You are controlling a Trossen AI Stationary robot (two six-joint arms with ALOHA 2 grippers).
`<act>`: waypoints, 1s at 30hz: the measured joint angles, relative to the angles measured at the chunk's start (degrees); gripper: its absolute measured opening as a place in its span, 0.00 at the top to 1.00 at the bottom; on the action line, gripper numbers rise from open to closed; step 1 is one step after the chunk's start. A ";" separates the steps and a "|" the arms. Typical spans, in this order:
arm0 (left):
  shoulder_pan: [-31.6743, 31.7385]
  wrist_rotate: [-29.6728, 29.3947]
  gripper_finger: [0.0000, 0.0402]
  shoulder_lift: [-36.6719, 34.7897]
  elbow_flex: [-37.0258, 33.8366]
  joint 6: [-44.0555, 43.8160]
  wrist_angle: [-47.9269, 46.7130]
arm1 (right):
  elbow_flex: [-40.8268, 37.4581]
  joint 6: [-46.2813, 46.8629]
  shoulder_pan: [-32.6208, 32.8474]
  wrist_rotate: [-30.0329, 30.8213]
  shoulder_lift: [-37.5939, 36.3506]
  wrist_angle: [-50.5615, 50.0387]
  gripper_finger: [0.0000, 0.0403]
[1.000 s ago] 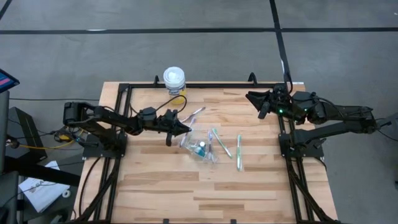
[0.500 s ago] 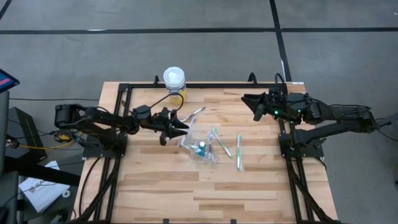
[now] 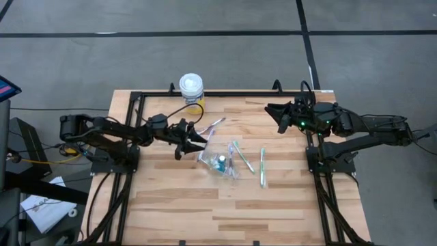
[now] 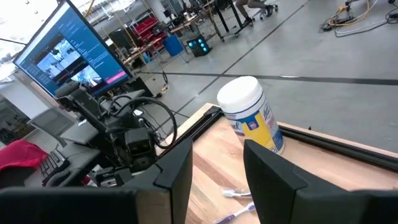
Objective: Pick & Place toothbrushing station
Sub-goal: Put the purple toothbrush into the right compartment of the transparent organizer
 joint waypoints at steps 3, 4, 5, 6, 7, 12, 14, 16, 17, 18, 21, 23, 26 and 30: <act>1.70 -0.27 0.54 -0.12 0.00 1.37 -3.00 | 0.00 -0.24 0.00 -0.01 0.00 -0.04 0.67; 2.53 -1.64 0.55 -0.18 0.02 2.10 -5.04 | 0.00 -0.27 0.00 -0.02 0.00 -0.04 0.67; 3.50 -3.77 0.56 -0.20 0.04 2.67 -8.10 | 0.00 -0.31 0.00 -0.02 0.00 -0.05 0.67; 4.66 -5.74 0.57 -0.19 0.03 3.39 -11.67 | 0.00 -0.34 0.00 -0.02 0.00 -0.06 0.67; 5.83 -7.11 0.57 -0.13 0.00 4.23 -14.85 | 0.00 -0.39 -0.02 0.00 0.00 -0.07 0.67; 10.55 -10.35 0.61 -0.13 0.00 9.52 -25.23 | 0.00 -0.52 -0.02 0.00 0.00 -0.04 0.67; 11.88 -11.66 0.62 -0.13 0.00 11.04 -25.90 | 0.00 -1.18 -0.02 0.00 0.00 -0.06 0.67; 12.66 -12.90 0.63 -0.13 0.00 12.34 -26.86 | 0.00 -1.33 -0.13 0.00 0.00 -0.07 0.67; 12.88 -13.80 0.64 -0.13 0.00 13.06 -27.48 | 0.00 -1.33 -0.26 0.00 0.00 -0.04 0.67; 12.97 -14.44 0.64 -0.13 0.00 14.09 -28.52 | 0.00 -1.33 -0.47 0.00 0.00 -0.07 0.67; 13.07 -14.75 0.65 0.38 0.00 17.55 -32.50 | 0.00 -1.35 -1.11 0.00 0.00 -0.07 0.67; 12.88 -14.93 0.65 1.17 0.00 19.80 -35.61 | 0.00 -1.33 -1.63 0.00 0.00 -0.07 0.67; 12.84 -15.40 0.66 2.40 0.00 21.67 -36.87 | 0.00 -1.35 -2.23 -0.02 0.00 -0.05 0.67; 12.91 -17.21 0.67 3.95 0.02 23.25 -36.77 | 0.00 -1.35 -2.47 -0.02 0.00 -0.04 0.67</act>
